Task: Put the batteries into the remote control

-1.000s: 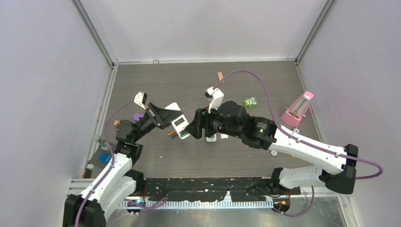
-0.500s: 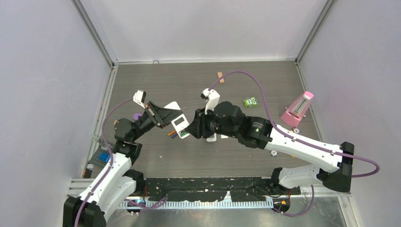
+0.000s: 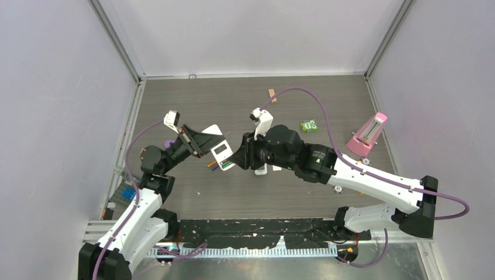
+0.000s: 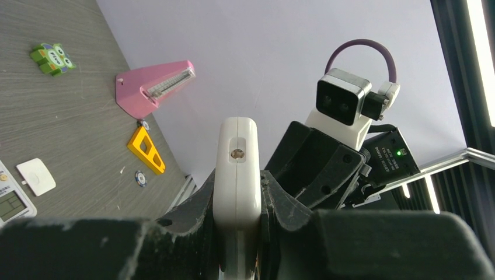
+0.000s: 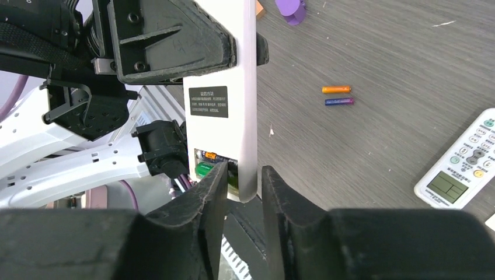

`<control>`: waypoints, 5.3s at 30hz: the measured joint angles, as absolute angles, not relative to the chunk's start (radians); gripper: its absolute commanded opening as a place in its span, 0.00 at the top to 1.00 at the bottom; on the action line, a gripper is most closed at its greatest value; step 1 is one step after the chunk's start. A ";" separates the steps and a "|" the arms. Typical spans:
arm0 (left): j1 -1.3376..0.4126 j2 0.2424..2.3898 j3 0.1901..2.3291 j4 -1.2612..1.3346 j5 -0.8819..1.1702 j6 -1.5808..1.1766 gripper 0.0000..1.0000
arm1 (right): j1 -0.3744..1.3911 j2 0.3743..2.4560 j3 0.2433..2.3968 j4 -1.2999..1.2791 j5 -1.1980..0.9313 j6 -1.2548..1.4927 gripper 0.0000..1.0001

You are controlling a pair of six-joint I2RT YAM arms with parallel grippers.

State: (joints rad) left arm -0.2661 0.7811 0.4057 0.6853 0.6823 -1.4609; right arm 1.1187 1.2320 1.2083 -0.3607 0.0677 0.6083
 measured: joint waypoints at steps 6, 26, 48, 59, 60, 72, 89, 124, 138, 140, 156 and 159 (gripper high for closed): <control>-0.266 0.780 0.406 0.690 0.683 -1.463 1.00 | 1.116 1.208 1.188 -0.346 0.069 0.622 0.28; -0.266 0.783 0.406 0.733 0.701 -1.510 1.00 | 1.092 1.217 1.094 -0.166 -0.089 0.692 0.42; -0.266 0.820 0.406 0.809 0.705 -1.550 1.00 | 1.064 1.193 0.934 0.109 -0.125 0.850 0.28; -0.266 0.791 0.405 0.815 0.702 -1.564 0.96 | 1.064 1.238 0.887 0.358 -0.160 1.003 0.65; -0.266 0.789 0.403 0.816 0.703 -1.565 0.95 | 1.064 1.245 0.887 0.371 -0.160 1.013 0.69; -0.262 0.701 0.359 0.763 0.735 -1.536 0.54 | 1.024 1.279 0.888 0.418 -0.299 1.065 0.95; -0.233 0.587 0.330 0.524 0.839 -1.407 1.00 | 0.900 1.328 0.901 0.316 -0.706 0.949 0.82; -0.007 0.826 0.357 0.208 0.762 -1.166 1.00 | 0.581 1.525 1.098 -0.683 -0.246 -0.584 0.17; 0.060 0.888 0.357 0.262 0.796 -1.180 1.00 | 0.625 1.696 1.171 -0.707 -0.218 -0.706 0.20; 0.068 0.899 0.356 0.275 0.804 -1.188 1.00 | 0.633 1.710 1.156 -0.699 -0.206 -0.710 0.20; 0.089 0.924 0.355 0.311 0.831 -1.197 1.00 | 0.644 1.765 1.099 -0.641 -0.125 -0.727 0.36; 0.090 0.927 0.355 0.317 0.832 -1.197 1.00 | 0.649 1.761 1.093 -0.635 -0.125 -0.727 0.43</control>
